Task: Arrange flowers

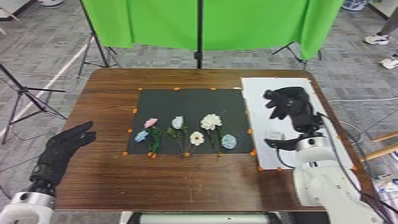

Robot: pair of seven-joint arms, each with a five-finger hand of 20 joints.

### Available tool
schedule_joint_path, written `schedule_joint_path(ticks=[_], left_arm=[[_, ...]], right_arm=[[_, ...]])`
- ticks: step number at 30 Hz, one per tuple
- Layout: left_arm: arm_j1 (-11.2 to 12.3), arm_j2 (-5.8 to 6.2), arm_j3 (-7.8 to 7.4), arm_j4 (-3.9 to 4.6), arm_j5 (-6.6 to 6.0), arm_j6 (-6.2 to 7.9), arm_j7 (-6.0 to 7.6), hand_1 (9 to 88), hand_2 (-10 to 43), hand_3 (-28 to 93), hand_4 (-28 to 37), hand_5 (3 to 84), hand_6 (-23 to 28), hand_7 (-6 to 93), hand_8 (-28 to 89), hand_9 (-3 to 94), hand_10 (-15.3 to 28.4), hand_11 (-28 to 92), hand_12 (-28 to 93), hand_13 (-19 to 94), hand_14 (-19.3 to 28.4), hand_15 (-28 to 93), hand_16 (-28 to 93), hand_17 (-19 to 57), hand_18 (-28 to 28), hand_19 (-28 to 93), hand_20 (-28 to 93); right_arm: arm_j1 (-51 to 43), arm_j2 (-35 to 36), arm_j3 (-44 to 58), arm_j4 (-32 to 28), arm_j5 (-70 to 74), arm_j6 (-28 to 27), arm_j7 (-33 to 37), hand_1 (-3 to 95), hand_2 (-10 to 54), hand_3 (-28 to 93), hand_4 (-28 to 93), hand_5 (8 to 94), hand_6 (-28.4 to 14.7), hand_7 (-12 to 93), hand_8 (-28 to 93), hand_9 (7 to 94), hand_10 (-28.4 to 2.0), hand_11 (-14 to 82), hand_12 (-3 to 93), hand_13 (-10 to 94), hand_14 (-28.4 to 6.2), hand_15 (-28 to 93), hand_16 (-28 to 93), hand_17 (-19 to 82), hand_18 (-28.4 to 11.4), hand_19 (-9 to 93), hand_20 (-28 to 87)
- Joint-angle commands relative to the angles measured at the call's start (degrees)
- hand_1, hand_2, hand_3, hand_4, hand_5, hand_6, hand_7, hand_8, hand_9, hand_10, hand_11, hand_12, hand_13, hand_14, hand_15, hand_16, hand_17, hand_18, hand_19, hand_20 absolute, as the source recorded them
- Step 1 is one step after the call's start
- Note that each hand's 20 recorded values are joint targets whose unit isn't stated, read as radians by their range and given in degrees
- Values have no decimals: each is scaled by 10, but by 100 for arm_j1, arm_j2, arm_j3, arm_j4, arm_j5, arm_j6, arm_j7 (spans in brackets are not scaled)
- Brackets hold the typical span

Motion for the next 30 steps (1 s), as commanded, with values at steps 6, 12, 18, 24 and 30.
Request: schedule_joint_path(ticks=[6,12,18,24,30], left_arm=[[-557,226,291,208,-10,41,329,289,-10,660,-177,451,74,84,-59,444,148,180,101,331,160,107,-22,73,91,88,129],[-991,58,506,312,167,-147,210,289,-6,662,-179,453,73,84,-60,445,147,182,100,332,160,109,-20,74,89,83,131],[-1289,68,582,338,264,-284,152,288,-6,663,-179,453,73,84,-59,445,147,181,99,334,163,112,-18,73,89,80,132],[-1414,-105,562,326,379,-371,141,286,-6,664,-179,453,72,83,-59,446,148,180,100,338,163,114,-17,70,92,79,133],[-1341,-259,523,233,493,-319,202,285,-6,663,-180,453,70,82,-59,447,148,180,101,342,167,119,-16,66,98,83,133]], right_arm=[[-618,-711,782,319,5302,-2026,-3283,66,7,785,-163,376,3,104,-88,400,-143,40,146,307,-138,68,214,162,-155,111,286],[-1431,-890,1100,65,3837,-2162,-3096,39,5,800,-173,362,8,104,-93,388,-140,38,137,269,-128,52,184,155,-132,51,263],[-1696,-1061,1106,-31,3931,-1852,-3120,35,6,800,-177,348,6,102,-94,371,-140,33,133,248,-126,43,172,138,-126,44,255],[-1877,-1201,1171,-102,3898,-1782,-3024,32,7,801,-179,346,7,104,-94,363,-137,32,132,238,-125,39,168,128,-127,50,251],[-1801,-1218,1244,-175,3963,-1433,-2914,43,20,790,-179,361,2,110,-95,376,-142,37,134,242,-132,43,170,127,-132,59,249]])
